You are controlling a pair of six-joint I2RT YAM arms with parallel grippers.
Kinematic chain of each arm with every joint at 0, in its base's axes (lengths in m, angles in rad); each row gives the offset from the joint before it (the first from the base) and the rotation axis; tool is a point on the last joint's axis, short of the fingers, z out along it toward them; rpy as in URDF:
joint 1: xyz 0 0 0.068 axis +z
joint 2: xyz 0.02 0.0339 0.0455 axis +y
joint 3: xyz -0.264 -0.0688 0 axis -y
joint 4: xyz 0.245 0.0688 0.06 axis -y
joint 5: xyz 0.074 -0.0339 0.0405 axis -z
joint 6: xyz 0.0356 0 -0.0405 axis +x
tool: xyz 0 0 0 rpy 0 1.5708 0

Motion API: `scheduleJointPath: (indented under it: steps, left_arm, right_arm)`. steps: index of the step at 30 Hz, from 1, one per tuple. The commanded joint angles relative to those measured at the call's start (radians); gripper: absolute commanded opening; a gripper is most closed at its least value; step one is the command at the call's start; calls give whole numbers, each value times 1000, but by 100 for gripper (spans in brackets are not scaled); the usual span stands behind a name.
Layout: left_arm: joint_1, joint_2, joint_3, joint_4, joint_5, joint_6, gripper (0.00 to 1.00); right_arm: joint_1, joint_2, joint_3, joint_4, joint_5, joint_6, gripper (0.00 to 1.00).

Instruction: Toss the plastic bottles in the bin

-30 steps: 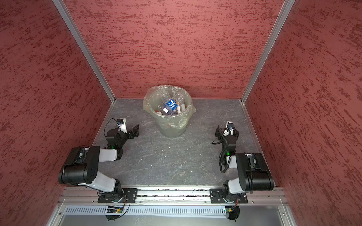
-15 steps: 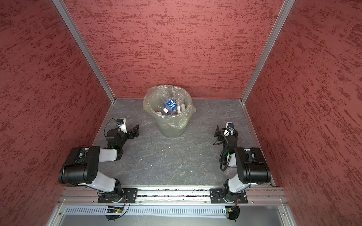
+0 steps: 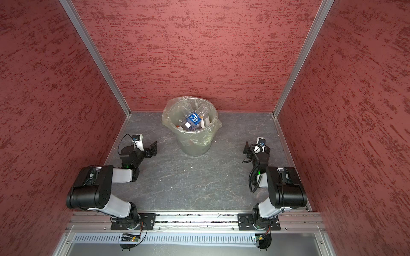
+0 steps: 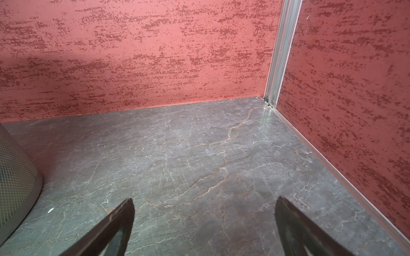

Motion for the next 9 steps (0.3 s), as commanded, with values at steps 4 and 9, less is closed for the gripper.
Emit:
scheduleJointPath:
  steps: [4,9]
  left_arm:
    - [-6,-1,11,-11,-7,14,99]
    - [-5,-2,9,-5,-7,14,99]
  right_arm:
    - [-4,-4,9,0,1,11,99]
    - [-5,-7,8,1,1,11,99]
